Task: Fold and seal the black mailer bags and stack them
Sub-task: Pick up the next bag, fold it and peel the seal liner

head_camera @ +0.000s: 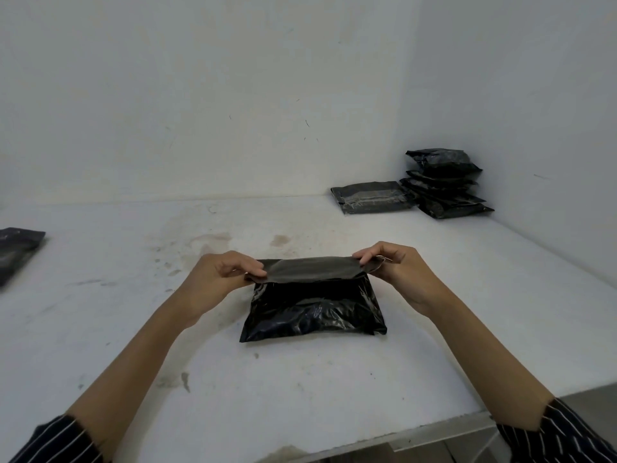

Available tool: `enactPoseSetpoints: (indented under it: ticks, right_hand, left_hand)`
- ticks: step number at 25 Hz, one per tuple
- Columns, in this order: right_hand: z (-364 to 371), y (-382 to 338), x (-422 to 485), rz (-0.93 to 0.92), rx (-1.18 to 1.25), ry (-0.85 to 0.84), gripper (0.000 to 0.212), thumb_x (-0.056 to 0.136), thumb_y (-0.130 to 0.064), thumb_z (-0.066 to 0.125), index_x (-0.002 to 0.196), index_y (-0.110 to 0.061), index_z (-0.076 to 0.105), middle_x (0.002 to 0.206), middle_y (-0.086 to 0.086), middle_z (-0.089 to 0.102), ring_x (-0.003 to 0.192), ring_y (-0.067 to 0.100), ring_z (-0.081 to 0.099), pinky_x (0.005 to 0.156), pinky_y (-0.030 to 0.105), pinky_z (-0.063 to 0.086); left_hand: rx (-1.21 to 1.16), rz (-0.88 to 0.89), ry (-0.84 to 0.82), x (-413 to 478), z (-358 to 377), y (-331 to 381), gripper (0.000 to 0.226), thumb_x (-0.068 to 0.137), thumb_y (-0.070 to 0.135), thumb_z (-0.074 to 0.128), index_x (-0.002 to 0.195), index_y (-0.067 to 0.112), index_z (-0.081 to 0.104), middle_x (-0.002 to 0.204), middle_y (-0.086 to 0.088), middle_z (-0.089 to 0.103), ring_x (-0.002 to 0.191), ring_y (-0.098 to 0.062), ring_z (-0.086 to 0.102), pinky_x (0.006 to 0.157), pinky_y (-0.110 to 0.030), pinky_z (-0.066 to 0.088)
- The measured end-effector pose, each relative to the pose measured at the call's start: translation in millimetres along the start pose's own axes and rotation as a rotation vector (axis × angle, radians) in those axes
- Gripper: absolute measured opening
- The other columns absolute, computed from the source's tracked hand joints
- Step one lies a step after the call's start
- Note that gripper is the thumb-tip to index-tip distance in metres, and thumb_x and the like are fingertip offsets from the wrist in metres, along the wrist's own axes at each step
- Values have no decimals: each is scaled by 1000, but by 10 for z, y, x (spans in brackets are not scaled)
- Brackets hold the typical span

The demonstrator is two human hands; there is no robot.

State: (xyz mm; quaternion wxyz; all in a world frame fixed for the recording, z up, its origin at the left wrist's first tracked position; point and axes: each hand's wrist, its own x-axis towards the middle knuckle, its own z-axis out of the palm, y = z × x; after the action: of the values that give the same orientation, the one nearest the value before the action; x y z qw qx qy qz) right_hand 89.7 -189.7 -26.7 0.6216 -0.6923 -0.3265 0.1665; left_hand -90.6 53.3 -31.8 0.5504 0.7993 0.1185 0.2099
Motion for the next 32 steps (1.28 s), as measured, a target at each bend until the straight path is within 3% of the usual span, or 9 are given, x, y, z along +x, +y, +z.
enactPoseSetpoints:
  ticks: [4, 8, 11, 14, 17, 19, 22, 29, 32]
  right_hand:
    - [8, 64, -55, -25, -91, -11, 26, 83, 17, 52, 77, -3, 66, 106, 7, 69, 100, 11, 65, 90, 22, 50]
    - [-21, 64, -88, -25, -205, 4, 35, 80, 21, 47, 76, -8, 67, 114, 3, 65, 105, 11, 61, 93, 23, 47]
    - [-56, 45, -103, 22, -209, 72, 38, 84, 14, 39, 81, -9, 69, 109, -1, 67, 93, 12, 61, 80, 24, 47]
    - [-47, 33, -114, 69, -120, 138, 26, 93, -2, 44, 95, -7, 69, 101, 2, 70, 75, 7, 60, 71, 25, 45]
    - [7, 42, -137, 64, -47, 168, 18, 93, -16, 57, 97, -3, 67, 99, 8, 69, 73, 11, 58, 70, 24, 48]
    - [38, 47, -146, 58, -53, 164, 9, 88, -6, 61, 96, -3, 66, 96, 8, 69, 74, 11, 60, 67, 13, 48]
    - [52, 79, -146, 53, -53, 153, 19, 85, 9, 56, 88, -7, 65, 103, 6, 68, 83, 15, 62, 70, 10, 48]
    - [76, 157, -177, -8, -149, 151, 26, 83, 14, 55, 81, -8, 68, 102, 1, 67, 82, 12, 57, 73, 11, 49]
    - [76, 181, -165, -41, -230, 152, 32, 82, 14, 55, 78, -15, 69, 102, -2, 66, 88, 13, 55, 77, 17, 48]
  left_hand:
    - [126, 14, -9, -49, 39, -66, 45, 80, -16, 59, 72, 25, 77, 97, 3, 70, 94, -2, 65, 87, -11, 48]
    - [309, -8, -34, -58, 49, -19, 53, 81, -17, 44, 78, 26, 76, 108, 5, 65, 99, -8, 62, 83, -20, 47]
    - [385, -53, 83, -46, 94, 60, 35, 89, -3, 44, 89, 21, 70, 107, 4, 61, 87, -10, 62, 77, -29, 50]
    - [265, -97, 211, -22, 191, 107, 11, 93, 17, 55, 93, 16, 67, 100, 1, 63, 80, -19, 65, 79, -38, 55]
    - [19, -210, 237, -2, 285, 138, 9, 82, 10, 71, 90, 9, 67, 99, -11, 63, 83, -21, 64, 77, -32, 56]
    - [-65, -264, 242, -8, 335, 144, 18, 76, -2, 73, 90, 8, 66, 98, -11, 61, 85, -16, 61, 73, -24, 53]
    - [-91, -274, 236, -38, 367, 162, 22, 77, -8, 69, 94, 5, 66, 87, -2, 60, 77, -6, 57, 55, -7, 43]
    - [-84, -296, 224, -45, 370, 81, 29, 78, -6, 68, 105, 3, 68, 100, -6, 63, 91, -15, 59, 68, -10, 41]
    - [32, -315, 245, -26, 394, 111, 36, 76, -3, 72, 111, 5, 66, 111, -8, 60, 94, -17, 59, 77, -20, 44]
